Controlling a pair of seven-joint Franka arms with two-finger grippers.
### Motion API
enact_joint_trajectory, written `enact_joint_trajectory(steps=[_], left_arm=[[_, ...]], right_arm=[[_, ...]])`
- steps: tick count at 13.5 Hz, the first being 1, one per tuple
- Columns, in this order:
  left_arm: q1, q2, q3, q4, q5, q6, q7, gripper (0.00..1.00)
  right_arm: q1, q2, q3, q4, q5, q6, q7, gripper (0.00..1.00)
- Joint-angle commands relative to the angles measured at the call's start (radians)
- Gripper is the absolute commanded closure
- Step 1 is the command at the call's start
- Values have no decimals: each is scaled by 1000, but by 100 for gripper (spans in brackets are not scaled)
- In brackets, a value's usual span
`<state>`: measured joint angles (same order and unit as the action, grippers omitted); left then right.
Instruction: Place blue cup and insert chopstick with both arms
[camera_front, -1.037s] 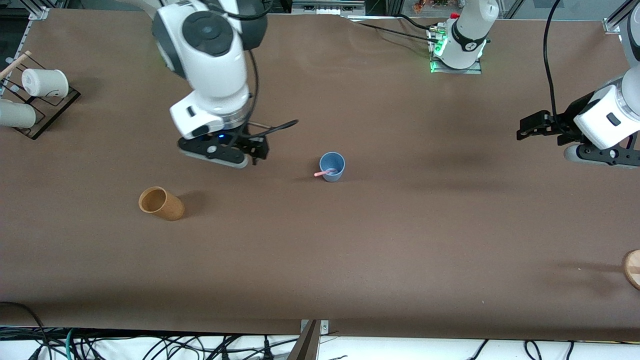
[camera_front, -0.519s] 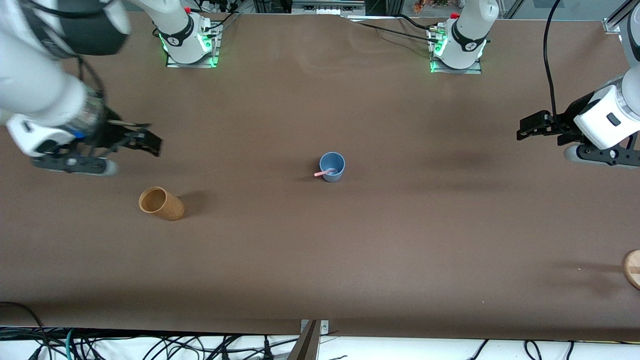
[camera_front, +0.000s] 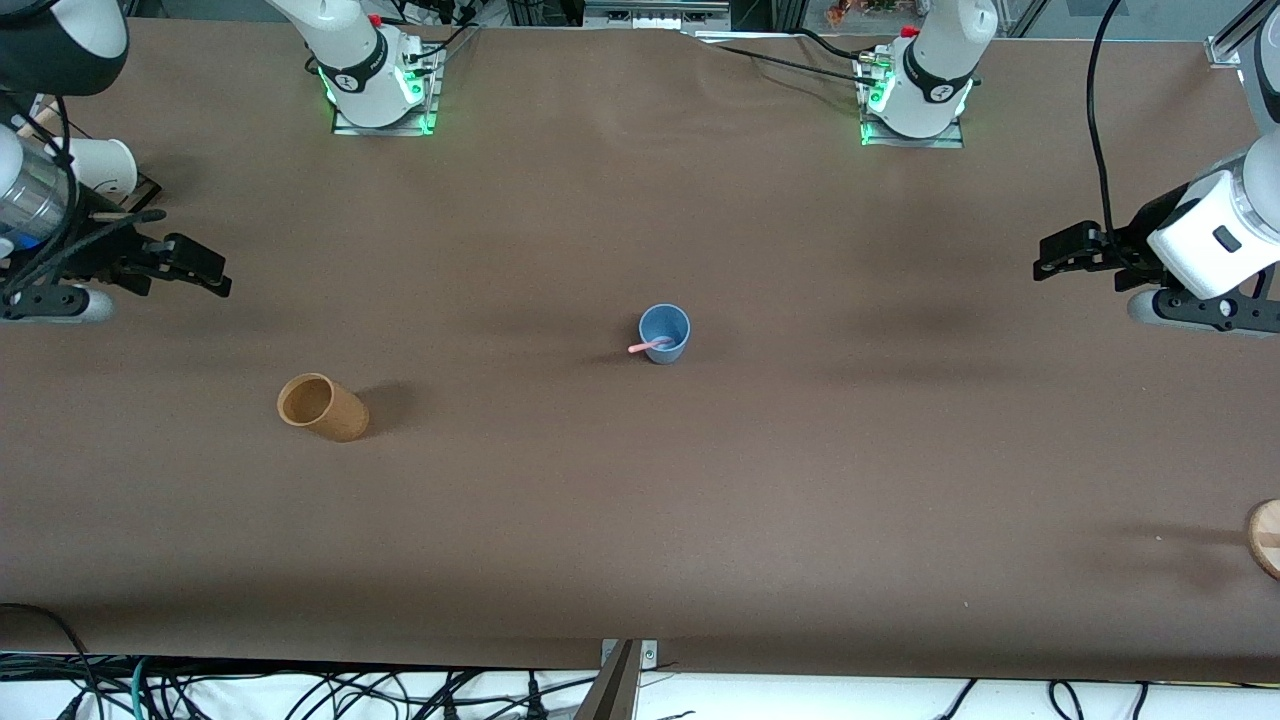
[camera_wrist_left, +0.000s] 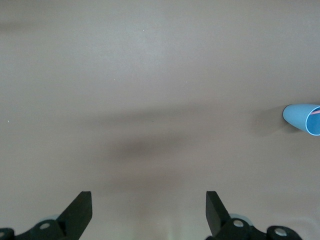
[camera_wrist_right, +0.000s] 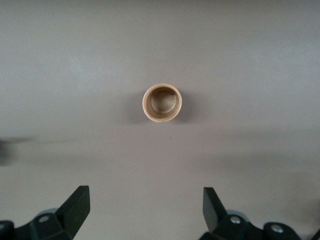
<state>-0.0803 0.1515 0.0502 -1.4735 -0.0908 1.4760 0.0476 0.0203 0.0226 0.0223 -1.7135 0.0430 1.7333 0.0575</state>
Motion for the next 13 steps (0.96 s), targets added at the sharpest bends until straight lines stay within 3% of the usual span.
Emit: enact_joint_trajectory(steps=[1, 4, 13], left_arm=[[4, -4, -4, -1, 17, 7, 5, 0], [2, -4, -4, -1, 17, 7, 5, 0], [4, -4, -4, -1, 16, 7, 5, 0]], right_arm=[[-77, -98, 61, -63, 6, -89, -19, 0], [-51, -40, 13, 81, 8, -239, -21, 0], [-39, -35, 4, 83, -3, -205, -15, 0]])
